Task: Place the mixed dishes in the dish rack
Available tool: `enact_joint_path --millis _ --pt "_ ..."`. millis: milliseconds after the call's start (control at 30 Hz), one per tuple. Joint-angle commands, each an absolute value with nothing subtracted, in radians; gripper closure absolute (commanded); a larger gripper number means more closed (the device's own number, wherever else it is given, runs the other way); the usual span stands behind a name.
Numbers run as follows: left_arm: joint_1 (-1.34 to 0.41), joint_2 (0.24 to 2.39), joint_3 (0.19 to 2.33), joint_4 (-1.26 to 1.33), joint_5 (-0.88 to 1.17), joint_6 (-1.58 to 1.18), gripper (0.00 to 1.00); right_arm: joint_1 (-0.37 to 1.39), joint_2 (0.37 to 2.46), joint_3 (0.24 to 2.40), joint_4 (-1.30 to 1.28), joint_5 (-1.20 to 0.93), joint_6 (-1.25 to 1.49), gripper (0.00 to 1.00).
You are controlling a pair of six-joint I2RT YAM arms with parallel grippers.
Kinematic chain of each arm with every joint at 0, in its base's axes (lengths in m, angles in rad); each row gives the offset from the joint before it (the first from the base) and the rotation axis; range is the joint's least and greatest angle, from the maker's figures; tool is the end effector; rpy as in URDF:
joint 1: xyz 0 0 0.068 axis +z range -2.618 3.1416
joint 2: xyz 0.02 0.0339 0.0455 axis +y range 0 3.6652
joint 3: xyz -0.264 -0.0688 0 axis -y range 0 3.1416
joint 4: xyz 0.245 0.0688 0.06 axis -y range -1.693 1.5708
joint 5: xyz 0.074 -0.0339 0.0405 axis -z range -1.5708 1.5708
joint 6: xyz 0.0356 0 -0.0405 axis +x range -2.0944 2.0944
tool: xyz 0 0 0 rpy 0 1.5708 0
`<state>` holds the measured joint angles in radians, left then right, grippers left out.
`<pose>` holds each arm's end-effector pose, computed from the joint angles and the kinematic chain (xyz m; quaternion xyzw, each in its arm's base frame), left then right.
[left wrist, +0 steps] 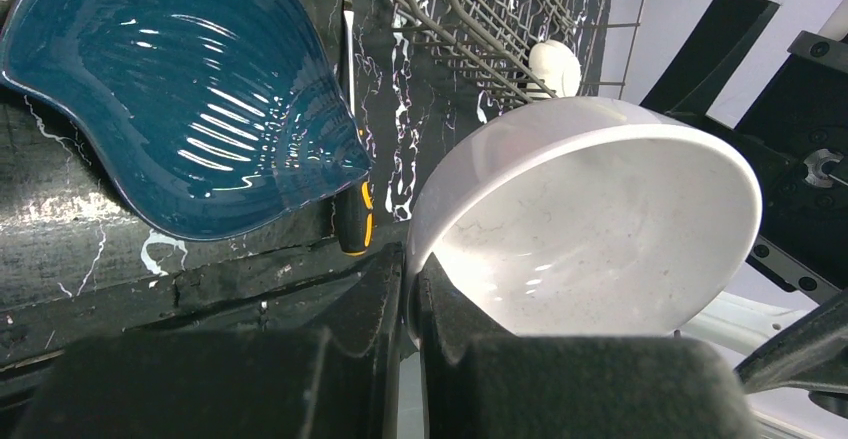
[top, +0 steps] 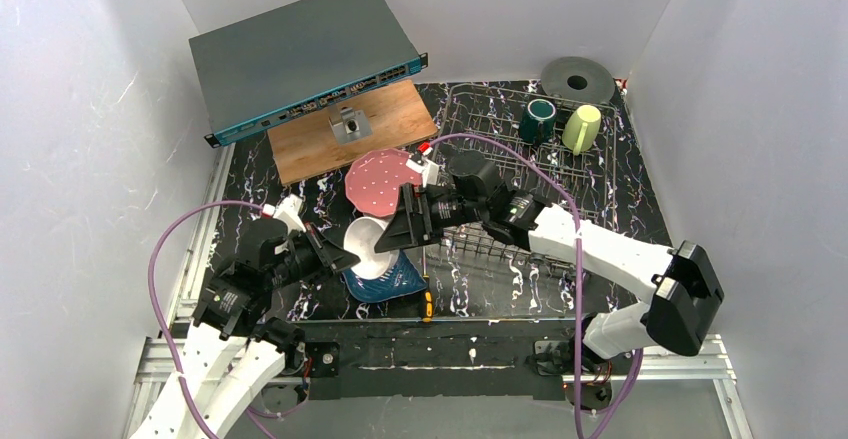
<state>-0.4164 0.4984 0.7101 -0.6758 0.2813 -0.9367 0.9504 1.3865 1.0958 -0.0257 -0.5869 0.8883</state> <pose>0.0982 -0.0543 0.3014 -0.1455 0.8330 -0.4188 0.3311 0.1712 0.2735 0.3280 -0.1937 0.7694 0.5887 0.1544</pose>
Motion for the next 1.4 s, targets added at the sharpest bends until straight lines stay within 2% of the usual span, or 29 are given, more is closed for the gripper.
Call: enact_joint_path --millis 0,100,300,467,600,700,833,1100,1200,1367 --pt "-0.416 0.486 0.726 -0.688 0.289 -0.924 1.00 0.968 1.398 1.136 0.062 -0.611 0.911 0.08" --pt "-0.417 0.488 0.734 -0.696 0.286 -0.917 1.00 0.971 1.406 1.135 0.067 -0.614 0.914 0.12" --pt "-0.416 0.485 0.741 -0.712 0.277 -0.908 1.00 0.972 1.405 1.128 0.066 -0.605 0.914 0.13" --pt "-0.416 0.483 0.741 -0.715 0.278 -0.907 1.00 0.971 1.403 1.118 0.086 -0.607 0.918 0.24" --pt "-0.417 0.486 0.745 -0.715 0.280 -0.907 1.00 0.971 1.402 1.111 0.113 -0.616 0.923 0.43" --pt "-0.418 0.486 0.746 -0.715 0.283 -0.908 1.00 0.970 1.404 1.106 0.129 -0.621 0.926 0.62" --pt "-0.417 0.489 0.747 -0.718 0.284 -0.916 1.00 0.971 1.400 1.086 0.167 -0.629 0.933 0.99" --pt "-0.417 0.494 0.760 -0.729 0.282 -0.931 0.99 0.971 1.382 1.052 0.193 -0.588 0.966 0.99" --pt "-0.416 0.489 0.761 -0.731 0.279 -0.933 0.79 0.970 1.378 1.030 0.242 -0.589 0.994 0.99" --pt "-0.417 0.497 0.767 -0.731 0.283 -0.928 0.65 0.956 1.384 0.982 0.347 -0.609 1.060 0.99"
